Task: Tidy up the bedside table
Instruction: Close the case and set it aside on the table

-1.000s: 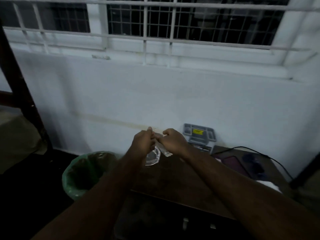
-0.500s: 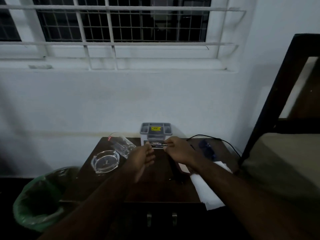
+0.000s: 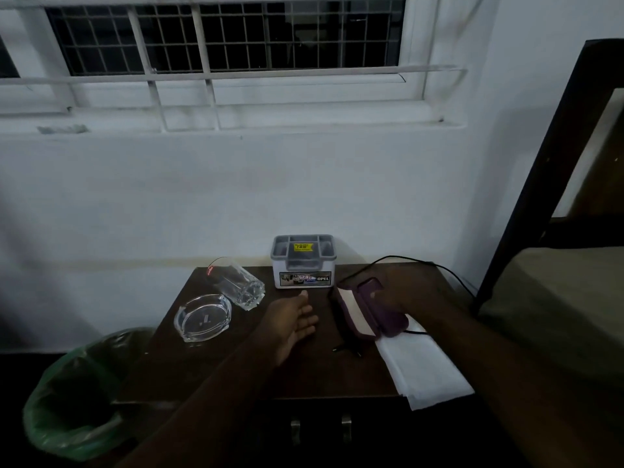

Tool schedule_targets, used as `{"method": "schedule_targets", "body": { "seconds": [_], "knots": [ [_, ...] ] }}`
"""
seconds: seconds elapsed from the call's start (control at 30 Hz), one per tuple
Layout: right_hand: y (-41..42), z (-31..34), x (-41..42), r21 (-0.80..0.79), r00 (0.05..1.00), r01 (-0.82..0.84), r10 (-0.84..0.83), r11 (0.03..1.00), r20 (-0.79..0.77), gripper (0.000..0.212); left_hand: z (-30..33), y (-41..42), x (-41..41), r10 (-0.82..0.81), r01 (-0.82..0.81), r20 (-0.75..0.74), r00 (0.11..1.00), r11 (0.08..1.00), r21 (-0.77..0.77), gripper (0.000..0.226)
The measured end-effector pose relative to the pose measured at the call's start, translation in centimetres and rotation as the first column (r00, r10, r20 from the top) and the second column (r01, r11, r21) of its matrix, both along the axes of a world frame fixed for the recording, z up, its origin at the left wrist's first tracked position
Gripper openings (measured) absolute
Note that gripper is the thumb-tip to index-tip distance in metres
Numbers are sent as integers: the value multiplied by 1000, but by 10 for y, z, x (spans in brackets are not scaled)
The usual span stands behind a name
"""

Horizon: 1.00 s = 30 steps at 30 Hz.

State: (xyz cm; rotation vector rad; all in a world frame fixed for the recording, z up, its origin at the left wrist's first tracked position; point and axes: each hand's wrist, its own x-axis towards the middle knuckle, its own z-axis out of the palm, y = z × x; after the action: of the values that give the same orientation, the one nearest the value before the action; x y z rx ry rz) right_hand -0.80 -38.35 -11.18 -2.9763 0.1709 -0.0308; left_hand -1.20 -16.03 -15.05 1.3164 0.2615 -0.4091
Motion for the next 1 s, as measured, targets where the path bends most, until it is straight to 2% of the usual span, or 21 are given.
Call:
{"method": "schedule_targets", "body": {
  "seconds": [0.1, 0.23, 0.3, 0.37, 0.53, 0.67, 0.8, 0.87, 0.93, 1.0],
  "knots": [
    [0, -7, 5, 62, 999, -20, 22, 998, -45, 40, -4, 1, 1, -8, 8, 6, 1000, 1000, -6, 43],
    [-2, -5, 8, 45, 997, -49, 52, 998, -60, 37, -4, 4, 3, -20, 20, 3, 1000, 1000, -15, 39],
    [-2, 4, 10, 65, 997, -74, 76, 995, -27, 37, -3, 6, 2, -27, 27, 15, 1000, 1000, -5, 38],
    [1, 11, 16, 163, 994, -106, 98, 981, 52, 32, -3, 8, 1, -28, 28, 42, 999, 1000, -3, 38],
    [24, 15, 19, 337, 949, -298, 237, 893, 210, 26, -1, 12, -3, -82, 90, 72, 994, 989, -113, 48],
    [48, 8, 16, 226, 888, -428, 360, 875, 287, 28, -5, 15, -5, -117, 115, 2, 993, 968, -224, 50],
    [61, 1, 17, 174, 828, -522, 446, 835, 340, 31, -10, 18, -6, -23, 18, -21, 1000, 972, -236, 38],
    [61, 0, 18, 206, 833, -515, 429, 832, 349, 35, -13, 21, -5, 21, -25, -16, 1000, 968, -250, 33],
    [53, 1, 18, 307, 877, -427, 307, 850, 368, 37, -15, 24, -4, 69, -75, -32, 997, 960, -270, 29],
    [33, 1, 24, 340, 907, -297, 152, 892, 393, 24, -17, 27, -3, 105, -115, -51, 993, 949, -293, 28]
  ]
}}
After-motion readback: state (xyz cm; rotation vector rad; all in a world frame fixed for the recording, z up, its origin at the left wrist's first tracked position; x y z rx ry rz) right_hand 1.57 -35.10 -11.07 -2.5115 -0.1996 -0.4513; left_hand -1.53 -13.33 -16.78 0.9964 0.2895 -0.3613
